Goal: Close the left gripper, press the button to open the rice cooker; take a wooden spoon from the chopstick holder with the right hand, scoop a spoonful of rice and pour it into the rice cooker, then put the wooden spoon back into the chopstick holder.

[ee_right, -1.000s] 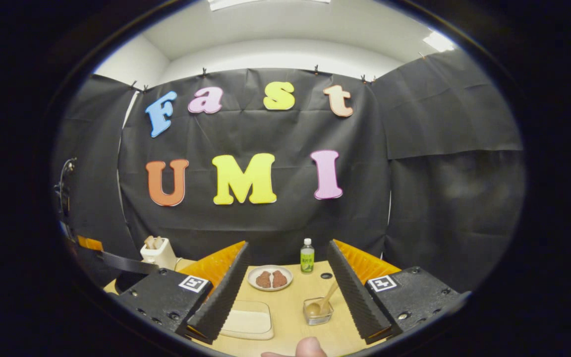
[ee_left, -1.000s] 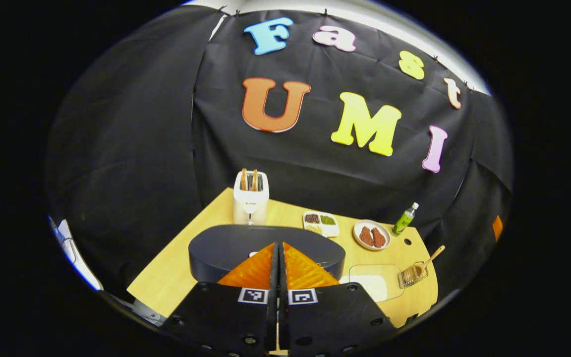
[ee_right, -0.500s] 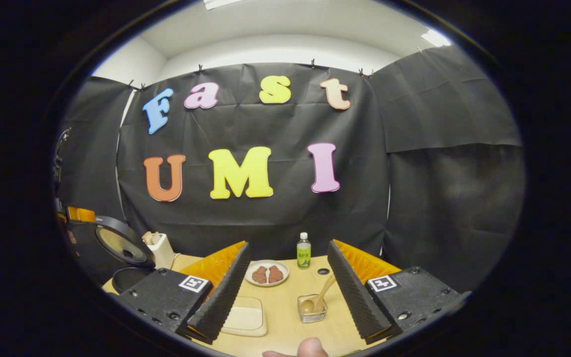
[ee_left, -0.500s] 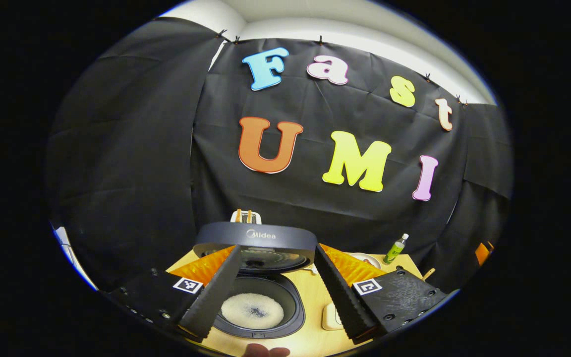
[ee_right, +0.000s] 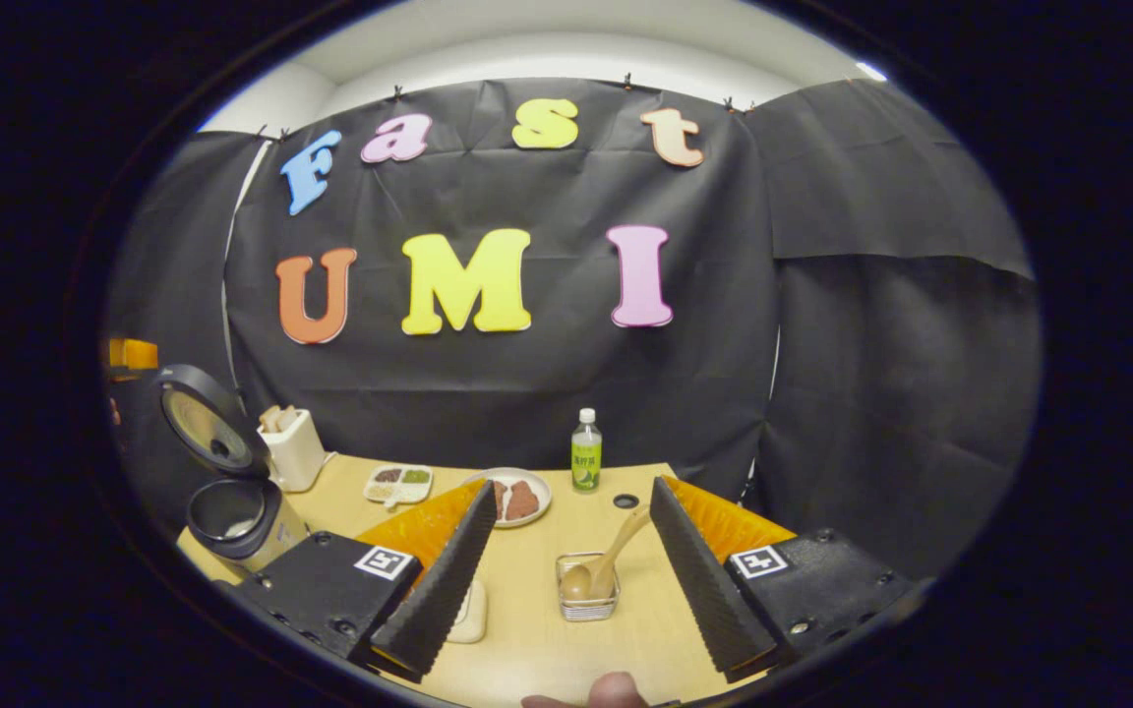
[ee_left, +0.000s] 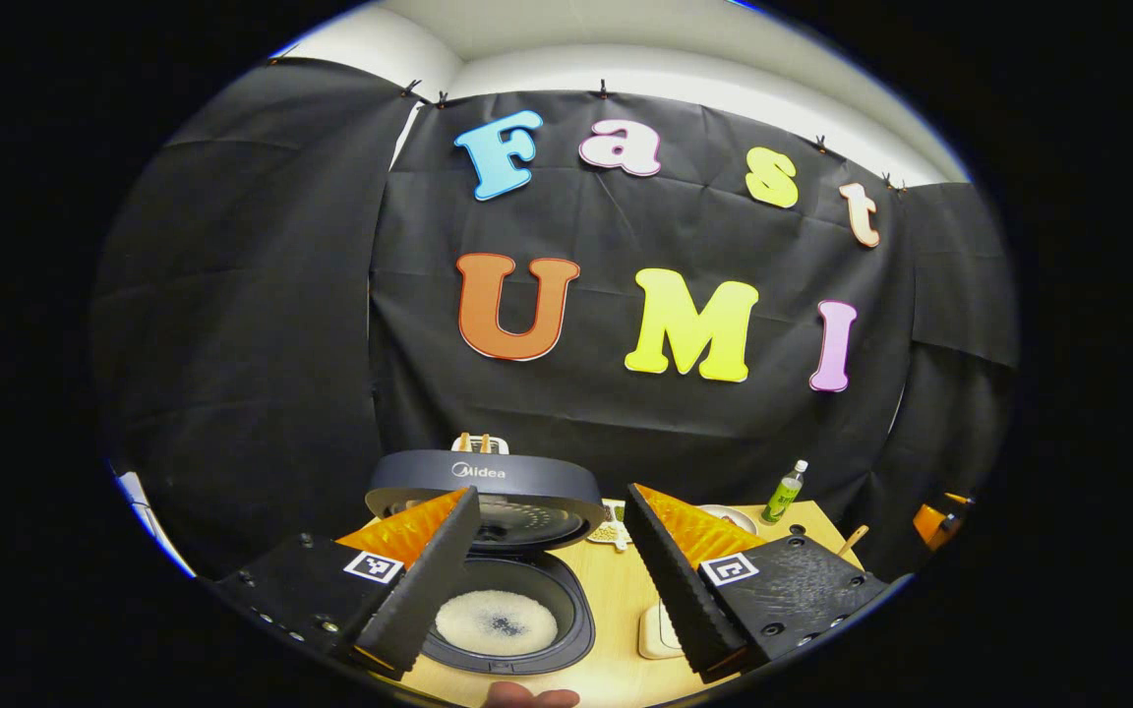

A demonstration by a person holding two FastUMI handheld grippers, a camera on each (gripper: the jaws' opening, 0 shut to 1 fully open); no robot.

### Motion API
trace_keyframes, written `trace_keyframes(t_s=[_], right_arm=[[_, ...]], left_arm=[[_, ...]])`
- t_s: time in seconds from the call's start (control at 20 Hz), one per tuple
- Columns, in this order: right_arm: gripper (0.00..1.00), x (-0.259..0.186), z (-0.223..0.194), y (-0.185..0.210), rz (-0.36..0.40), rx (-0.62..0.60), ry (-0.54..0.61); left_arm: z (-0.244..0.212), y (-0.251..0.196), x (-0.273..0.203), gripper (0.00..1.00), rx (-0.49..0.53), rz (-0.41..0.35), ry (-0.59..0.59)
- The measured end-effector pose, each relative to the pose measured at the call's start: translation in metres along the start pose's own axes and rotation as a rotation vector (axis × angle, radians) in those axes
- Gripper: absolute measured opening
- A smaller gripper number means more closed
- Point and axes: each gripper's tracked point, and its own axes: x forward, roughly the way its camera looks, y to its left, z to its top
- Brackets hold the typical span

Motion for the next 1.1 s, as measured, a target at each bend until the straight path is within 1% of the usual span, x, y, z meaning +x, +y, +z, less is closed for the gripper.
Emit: trace_keyframes(t_s=[0.15,0.25,0.4,0.5,0.55,0.7,0.8,0.85,0.95,1.05,1.1], right_arm=[[1.00,0.026,-0.022,-0.010,0.020,0.022,0.036],[1.00,0.048,-0.042,-0.019,0.018,0.052,0.077],[0.99,0.081,-0.064,-0.030,0.021,0.099,0.126],[1.00,0.104,-0.083,-0.036,0.032,0.110,0.166],[0.99,0.115,-0.093,-0.040,0.036,0.117,0.189],[1.00,0.147,-0.125,-0.046,0.060,0.137,0.263],[0.94,0.166,-0.145,-0.051,0.061,0.149,0.309],[0.99,0.172,-0.152,-0.051,0.064,0.156,0.327],[0.98,0.184,-0.165,-0.049,0.077,0.163,0.358],[0.95,0.193,-0.173,-0.048,0.088,0.166,0.377],[0.82,0.198,-0.177,-0.047,0.093,0.173,0.388]], left_arm=[[0.004,-0.008,0.000,0.95,0.003,0.007,-0.015],[0.004,-0.015,0.000,0.95,0.003,0.016,-0.023],[0.006,-0.022,0.000,0.94,0.019,0.057,-0.056],[0.008,-0.028,0.003,0.94,0.026,0.069,-0.071],[0.008,-0.034,0.005,0.94,0.022,0.070,-0.071],[0.006,-0.038,0.014,0.95,0.022,0.099,-0.064],[0.006,-0.040,0.021,0.95,0.023,0.114,-0.064],[0.005,-0.043,0.023,0.95,0.021,0.118,-0.059],[0.001,-0.044,0.027,0.95,0.023,0.129,-0.043],[-0.002,-0.045,0.032,0.95,0.029,0.140,-0.029],[-0.003,-0.045,0.033,0.95,0.032,0.144,-0.022]])
